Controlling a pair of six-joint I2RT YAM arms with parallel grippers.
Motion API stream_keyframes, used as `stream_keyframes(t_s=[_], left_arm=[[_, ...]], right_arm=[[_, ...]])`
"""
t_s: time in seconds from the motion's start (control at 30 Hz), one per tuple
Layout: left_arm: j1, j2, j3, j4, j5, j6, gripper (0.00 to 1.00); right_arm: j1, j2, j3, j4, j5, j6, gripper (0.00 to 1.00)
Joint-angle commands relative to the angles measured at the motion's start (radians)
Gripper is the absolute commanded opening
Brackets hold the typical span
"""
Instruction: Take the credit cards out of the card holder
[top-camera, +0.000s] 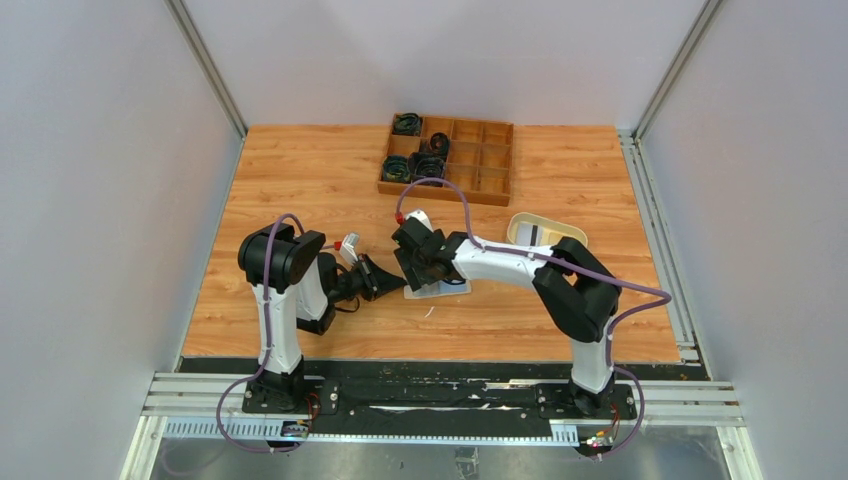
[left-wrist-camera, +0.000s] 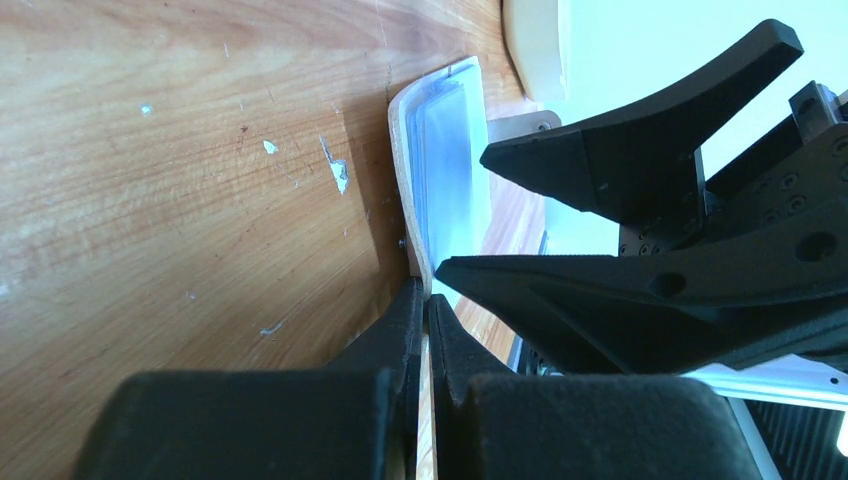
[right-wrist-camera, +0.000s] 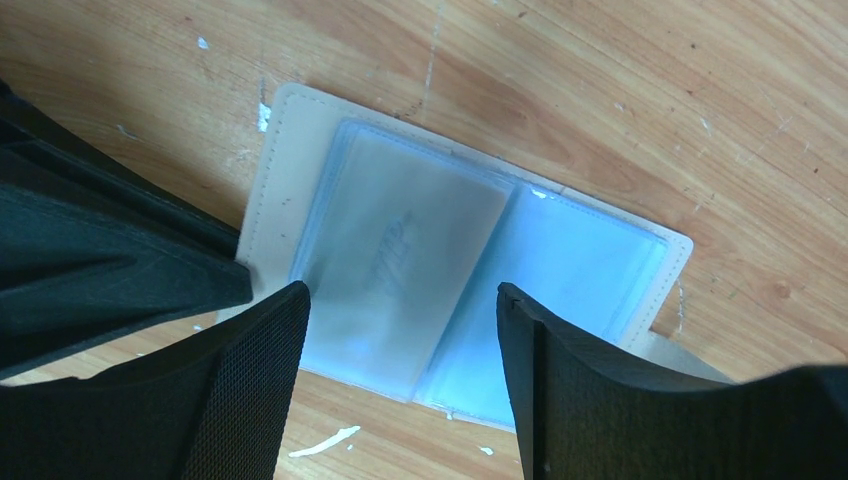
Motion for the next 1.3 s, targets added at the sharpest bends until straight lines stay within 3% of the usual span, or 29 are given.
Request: stream_keyframes(t_s=[0.0, 0.43, 0.73, 1.27], left_arm=[[0.010, 0.052, -0.039, 0.028, -0.023, 0.082, 0.00], [0.010, 0.056, -0.043, 0.028, -0.021, 0.084, 0.00], [0.010, 0.058, -0.043, 0.029, -0.024, 0.084, 0.00], [0.010, 0.054, -0.043, 0.028, -0.026, 0.083, 0.00]], right_arm=[[-0.035, -0.013, -0.063, -0.057, 0.036, -0.015, 0.72], [-0.061, -0.019, -0.093, -0.068, 0.068, -0.025, 0.72], [-0.020, -0.076, -0.041, -0.052, 0.005, -0.015, 0.72], [0.003, 0.053, 0.067, -0.032, -0.085, 0.000, 0.72]])
